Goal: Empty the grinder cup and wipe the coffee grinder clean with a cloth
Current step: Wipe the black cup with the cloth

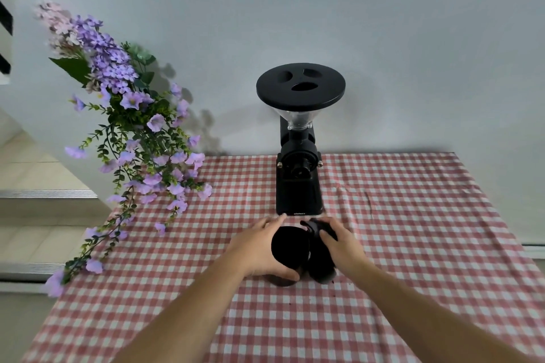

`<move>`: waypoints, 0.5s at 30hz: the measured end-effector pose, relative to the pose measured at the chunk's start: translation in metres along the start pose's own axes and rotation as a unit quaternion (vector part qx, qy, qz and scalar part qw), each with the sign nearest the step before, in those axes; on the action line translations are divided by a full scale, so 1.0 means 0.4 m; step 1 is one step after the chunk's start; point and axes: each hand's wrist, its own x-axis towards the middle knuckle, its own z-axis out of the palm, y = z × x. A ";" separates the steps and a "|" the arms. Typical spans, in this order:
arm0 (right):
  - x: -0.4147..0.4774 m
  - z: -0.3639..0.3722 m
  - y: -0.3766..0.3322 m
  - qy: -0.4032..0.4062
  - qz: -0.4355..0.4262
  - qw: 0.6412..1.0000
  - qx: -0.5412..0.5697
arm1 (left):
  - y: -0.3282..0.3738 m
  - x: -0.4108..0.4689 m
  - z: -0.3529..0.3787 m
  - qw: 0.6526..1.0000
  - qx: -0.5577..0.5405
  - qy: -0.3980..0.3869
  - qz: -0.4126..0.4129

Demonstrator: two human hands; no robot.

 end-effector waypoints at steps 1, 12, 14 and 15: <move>0.008 -0.005 -0.001 -0.005 0.009 1.000 -0.014 | -0.002 -0.008 0.004 1.000 0.007 0.011 -0.018; -0.046 0.013 0.009 0.002 0.021 0.999 -0.043 | -0.051 -0.025 -0.028 0.981 -0.190 0.040 -0.024; -0.062 0.030 0.013 0.025 -0.021 0.999 -0.030 | -0.070 -0.017 -0.010 0.965 -0.260 0.003 -0.040; -0.065 0.037 0.013 0.033 -0.045 0.998 -0.023 | -0.070 -0.014 0.004 0.955 -0.294 -0.017 -0.046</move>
